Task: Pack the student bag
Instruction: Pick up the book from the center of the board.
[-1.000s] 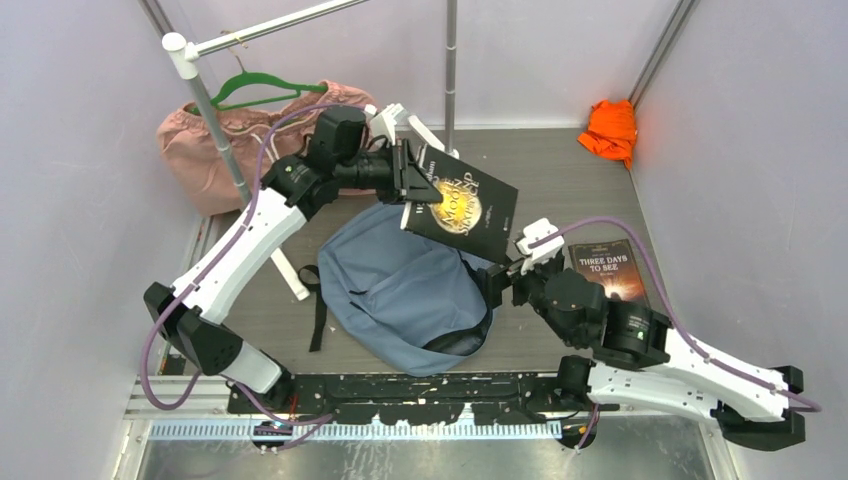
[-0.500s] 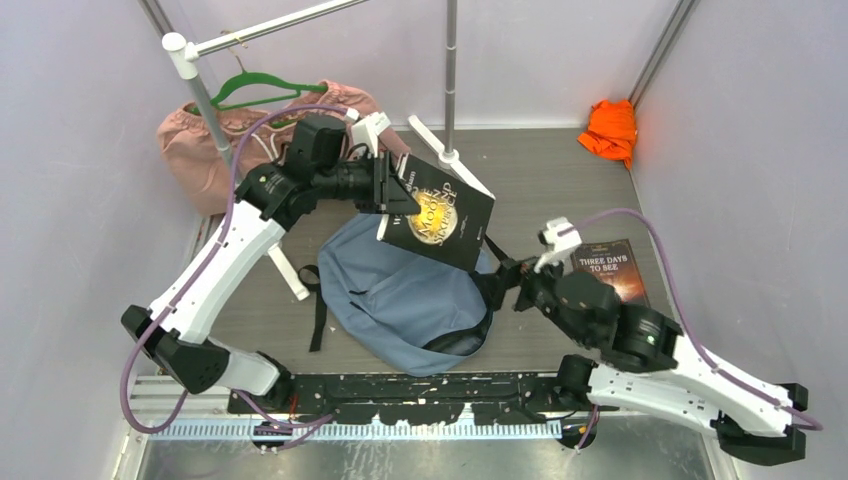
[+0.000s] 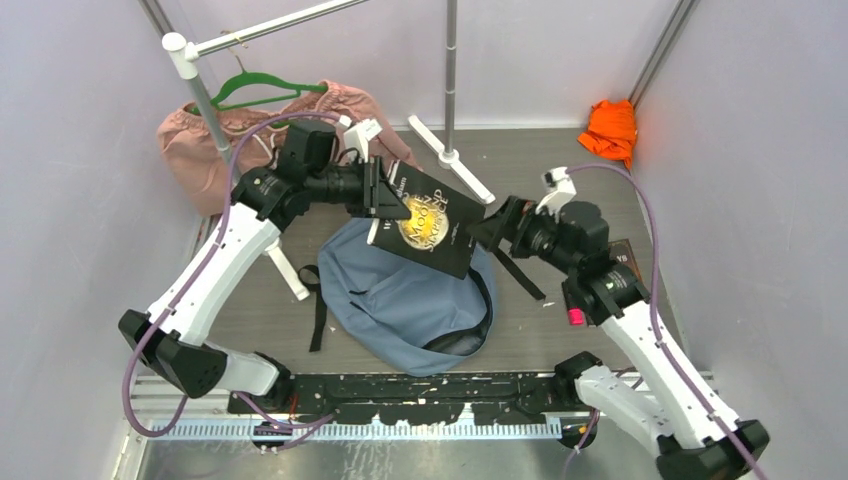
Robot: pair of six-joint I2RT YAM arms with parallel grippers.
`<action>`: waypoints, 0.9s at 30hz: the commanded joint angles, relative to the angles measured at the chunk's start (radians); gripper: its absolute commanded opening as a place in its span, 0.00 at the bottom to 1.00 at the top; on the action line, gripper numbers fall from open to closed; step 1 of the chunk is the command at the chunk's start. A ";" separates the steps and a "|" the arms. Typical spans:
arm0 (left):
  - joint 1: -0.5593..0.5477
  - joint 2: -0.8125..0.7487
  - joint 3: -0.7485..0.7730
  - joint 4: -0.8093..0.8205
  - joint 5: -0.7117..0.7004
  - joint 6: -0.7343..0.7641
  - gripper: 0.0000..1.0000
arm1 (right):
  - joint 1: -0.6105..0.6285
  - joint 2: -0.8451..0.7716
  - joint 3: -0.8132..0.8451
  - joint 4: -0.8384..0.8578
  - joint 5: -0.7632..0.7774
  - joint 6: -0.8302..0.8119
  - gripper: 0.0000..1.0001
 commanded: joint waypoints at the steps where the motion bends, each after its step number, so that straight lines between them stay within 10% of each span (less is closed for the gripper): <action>1: 0.049 -0.043 -0.001 0.160 0.150 -0.015 0.00 | -0.248 0.037 -0.084 0.290 -0.403 0.189 1.00; 11: 0.125 0.001 -0.066 0.547 0.433 -0.285 0.00 | -0.470 0.203 -0.390 1.384 -0.724 0.920 1.00; 27: 0.123 0.014 -0.188 0.997 0.517 -0.615 0.00 | -0.459 0.314 -0.365 1.843 -0.775 1.186 0.99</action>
